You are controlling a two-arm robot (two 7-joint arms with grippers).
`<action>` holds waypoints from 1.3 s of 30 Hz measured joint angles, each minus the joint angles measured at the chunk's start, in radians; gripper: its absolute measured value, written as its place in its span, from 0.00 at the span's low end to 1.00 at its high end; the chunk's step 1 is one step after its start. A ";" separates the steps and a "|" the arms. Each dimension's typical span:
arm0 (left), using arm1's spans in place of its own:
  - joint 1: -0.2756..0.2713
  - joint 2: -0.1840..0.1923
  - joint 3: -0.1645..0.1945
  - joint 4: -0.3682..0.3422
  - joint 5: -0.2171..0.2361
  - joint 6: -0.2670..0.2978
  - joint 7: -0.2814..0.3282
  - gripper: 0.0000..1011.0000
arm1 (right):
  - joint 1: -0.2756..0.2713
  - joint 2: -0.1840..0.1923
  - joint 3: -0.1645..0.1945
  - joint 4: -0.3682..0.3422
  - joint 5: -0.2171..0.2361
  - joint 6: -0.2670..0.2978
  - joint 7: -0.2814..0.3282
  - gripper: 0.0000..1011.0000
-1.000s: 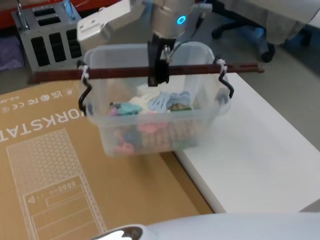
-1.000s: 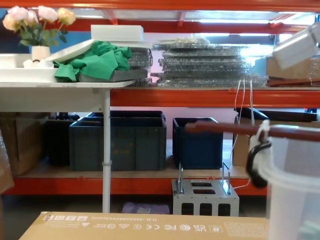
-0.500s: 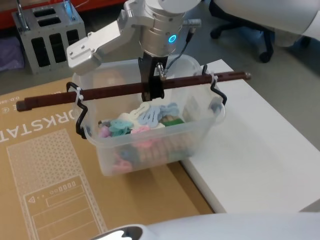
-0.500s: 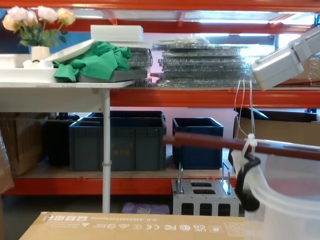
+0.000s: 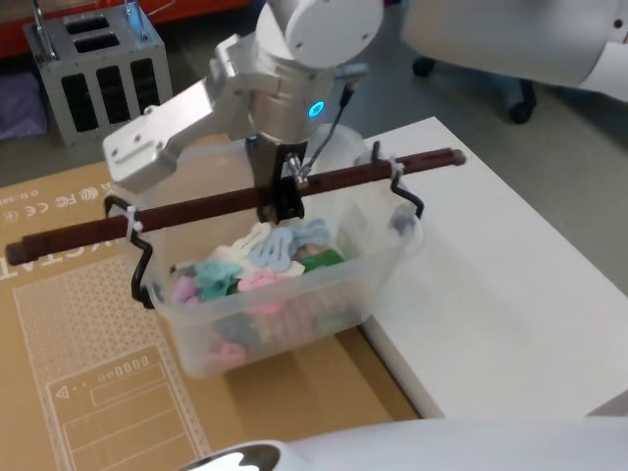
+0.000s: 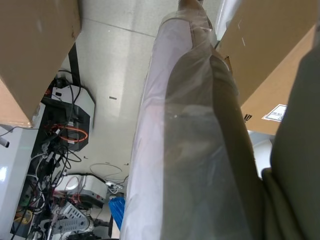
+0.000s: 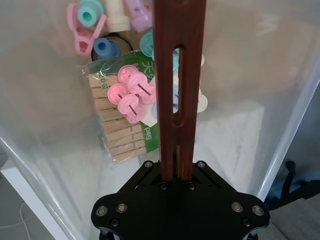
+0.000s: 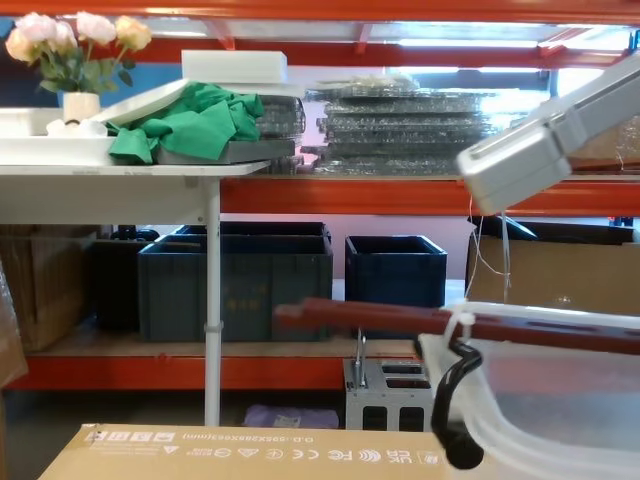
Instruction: Use one hand to grasp the basket and place it at the designated location.
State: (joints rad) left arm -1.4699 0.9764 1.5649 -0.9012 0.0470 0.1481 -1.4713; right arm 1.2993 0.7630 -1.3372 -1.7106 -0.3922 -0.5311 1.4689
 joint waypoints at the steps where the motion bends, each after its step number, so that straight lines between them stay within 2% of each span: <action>1: 0.000 0.000 0.000 0.000 0.000 0.000 0.000 0.00 | 0.001 -0.002 -0.002 -0.001 -0.002 0.000 -0.002 0.00; 14: 0.000 0.000 0.000 0.000 0.000 0.000 0.000 0.00 | 0.017 -0.038 -0.038 -0.011 -0.028 0.003 -0.021 0.00; 23: 0.000 0.000 0.000 0.000 0.000 0.000 0.000 0.00 | 0.029 -0.045 -0.055 -0.011 -0.029 0.009 -0.031 0.00; 26: 0.000 0.000 0.000 0.000 0.000 0.000 0.000 0.00 | 0.033 -0.068 -0.065 -0.011 -0.032 0.018 -0.037 0.00; 39: 0.000 0.000 0.000 0.000 0.000 0.000 0.000 0.00 | 0.041 -0.126 -0.100 0.024 -0.045 0.033 -0.061 0.00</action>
State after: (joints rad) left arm -1.4699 0.9765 1.5649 -0.9013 0.0471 0.1480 -1.4714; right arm 1.3406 0.6365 -1.4367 -1.6869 -0.4368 -0.4979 1.4081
